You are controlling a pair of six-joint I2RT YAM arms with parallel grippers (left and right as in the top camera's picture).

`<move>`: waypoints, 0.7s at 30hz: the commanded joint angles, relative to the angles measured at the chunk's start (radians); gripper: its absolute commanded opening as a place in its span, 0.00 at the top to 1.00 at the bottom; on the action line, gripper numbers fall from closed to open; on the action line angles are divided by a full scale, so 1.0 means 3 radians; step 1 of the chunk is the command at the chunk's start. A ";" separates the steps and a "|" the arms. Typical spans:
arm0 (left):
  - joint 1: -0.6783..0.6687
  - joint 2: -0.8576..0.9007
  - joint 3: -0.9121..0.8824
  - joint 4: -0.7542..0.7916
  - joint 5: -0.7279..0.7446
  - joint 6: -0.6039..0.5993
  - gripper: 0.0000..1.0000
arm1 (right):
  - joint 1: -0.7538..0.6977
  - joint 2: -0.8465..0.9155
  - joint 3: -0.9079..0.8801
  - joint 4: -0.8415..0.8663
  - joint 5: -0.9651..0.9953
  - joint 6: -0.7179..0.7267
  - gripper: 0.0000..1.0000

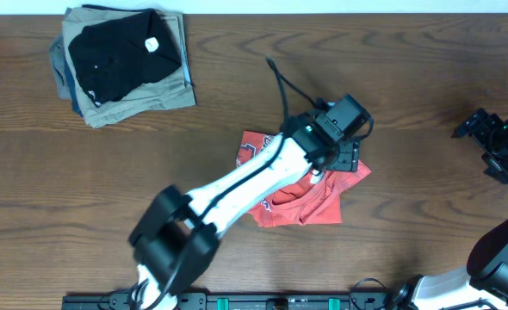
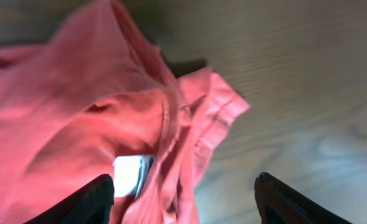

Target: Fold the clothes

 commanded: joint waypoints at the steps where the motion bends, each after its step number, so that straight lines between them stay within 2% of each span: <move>1: 0.0024 0.0243 -0.0014 0.0104 0.0032 -0.0196 0.27 | -0.0028 -0.0058 0.0039 -0.0001 0.0032 -0.0004 0.01; 12: 0.0148 0.0408 -0.0014 0.0687 -0.0257 -0.0092 0.27 | -0.0028 -0.0058 0.0039 0.0000 0.0032 -0.0004 0.01; 21: 0.0160 0.0553 -0.0014 0.0768 -0.0192 -0.0032 0.31 | -0.0028 -0.0058 0.0039 0.0000 0.0032 -0.0004 0.01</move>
